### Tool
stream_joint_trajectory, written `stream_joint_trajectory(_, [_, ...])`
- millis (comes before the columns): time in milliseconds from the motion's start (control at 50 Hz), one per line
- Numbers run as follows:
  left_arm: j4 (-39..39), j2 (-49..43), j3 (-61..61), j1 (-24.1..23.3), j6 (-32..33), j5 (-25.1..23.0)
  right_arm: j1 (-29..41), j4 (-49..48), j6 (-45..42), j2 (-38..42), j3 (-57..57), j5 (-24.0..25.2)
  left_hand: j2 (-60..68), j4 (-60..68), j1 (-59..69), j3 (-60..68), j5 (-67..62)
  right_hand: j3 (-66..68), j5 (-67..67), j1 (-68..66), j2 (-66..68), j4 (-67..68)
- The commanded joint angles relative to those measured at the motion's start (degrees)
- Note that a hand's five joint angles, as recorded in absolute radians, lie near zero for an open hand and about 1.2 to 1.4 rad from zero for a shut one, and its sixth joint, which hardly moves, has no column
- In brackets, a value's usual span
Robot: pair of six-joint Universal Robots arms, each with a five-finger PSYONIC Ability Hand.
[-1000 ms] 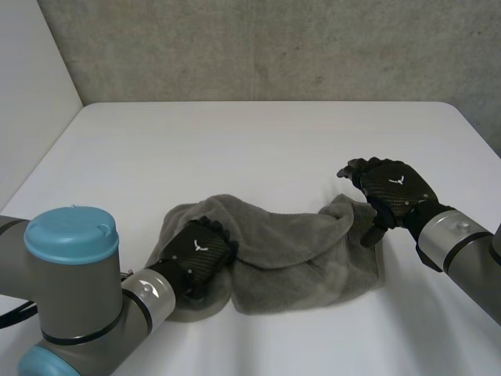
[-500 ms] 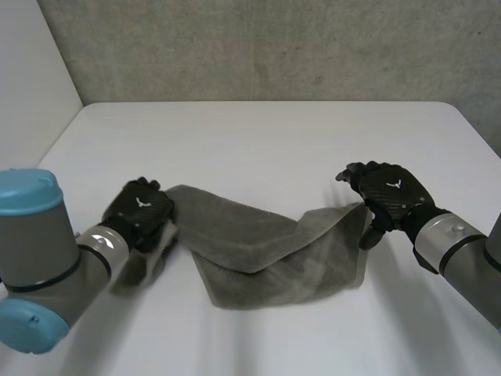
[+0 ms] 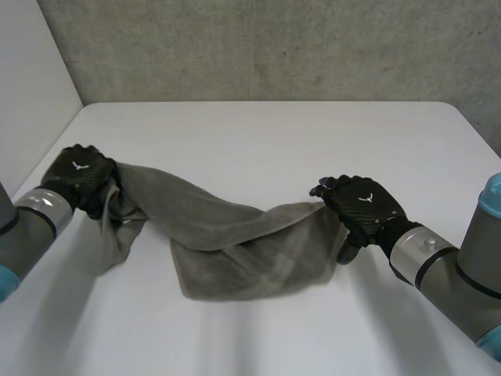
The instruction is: Fold the towel.
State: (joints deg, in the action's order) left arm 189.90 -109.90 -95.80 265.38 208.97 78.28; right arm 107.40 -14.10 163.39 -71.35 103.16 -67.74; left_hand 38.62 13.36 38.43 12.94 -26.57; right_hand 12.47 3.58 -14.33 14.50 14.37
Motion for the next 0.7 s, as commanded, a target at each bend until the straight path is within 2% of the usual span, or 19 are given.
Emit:
stream_joint_trajectory(20, [-0.06,-0.58,2.02,3.03,-2.78,-0.05,0.0,-0.05,0.0,-0.02,-0.06,-0.02,-2.84,-3.36,-2.64,-2.94,0.79,-2.47,-3.58,4.33,-4.5,-4.37])
stream_joint_trajectory(80, [-0.06,-0.93,2.29,3.47,-2.87,-0.05,0.0,0.03,0.0,-0.02,-0.06,-0.02,-4.69,-3.36,-4.49,-2.94,2.64,-2.47,-3.58,4.33,-4.5,-4.37])
stream_joint_trajectory(120, [-0.05,-1.2,2.72,4.0,-3.04,0.03,0.0,-0.05,0.0,-0.02,-0.06,-0.02,-15.55,-3.36,-15.36,-2.94,13.51,-2.47,-3.58,4.33,-4.5,-4.37])
stream_joint_trajectory(140, [-0.06,-1.2,2.73,4.0,-3.04,0.03,0.0,0.03,0.0,-0.02,0.02,-0.02,-15.62,-3.36,-15.43,-2.94,13.57,-2.47,-3.58,4.33,-4.5,-4.37])
stream_joint_trajectory(160, [-0.06,-1.28,2.81,4.0,-3.04,0.03,0.0,0.03,0.0,-0.02,0.02,-0.02,-25.95,-3.36,-25.75,-2.94,23.9,-2.47,-3.58,4.33,-4.5,-4.37])
stream_joint_trajectory(180, [-0.06,-1.28,2.81,4.0,-3.13,0.03,0.0,0.03,0.0,-0.02,0.02,-0.02,-27.88,-3.36,-27.69,-2.94,25.84,-2.47,-3.58,4.33,-4.5,-4.37])
stream_joint_trajectory(460, [-2.43,3.02,1.32,3.03,-4.71,-0.58,0.0,-0.05,0.0,-0.02,0.02,-0.02,-28.07,-3.36,-27.87,-2.94,26.02,-2.47,-3.58,4.33,-4.5,-4.37])
stream_joint_trajectory(700, [-5.15,10.93,1.32,3.47,-7.35,-5.06,0.0,-0.05,0.0,-0.02,0.11,-0.02,-27.23,-3.36,-27.03,-2.94,25.18,-2.47,-3.58,4.33,-4.5,-4.37])
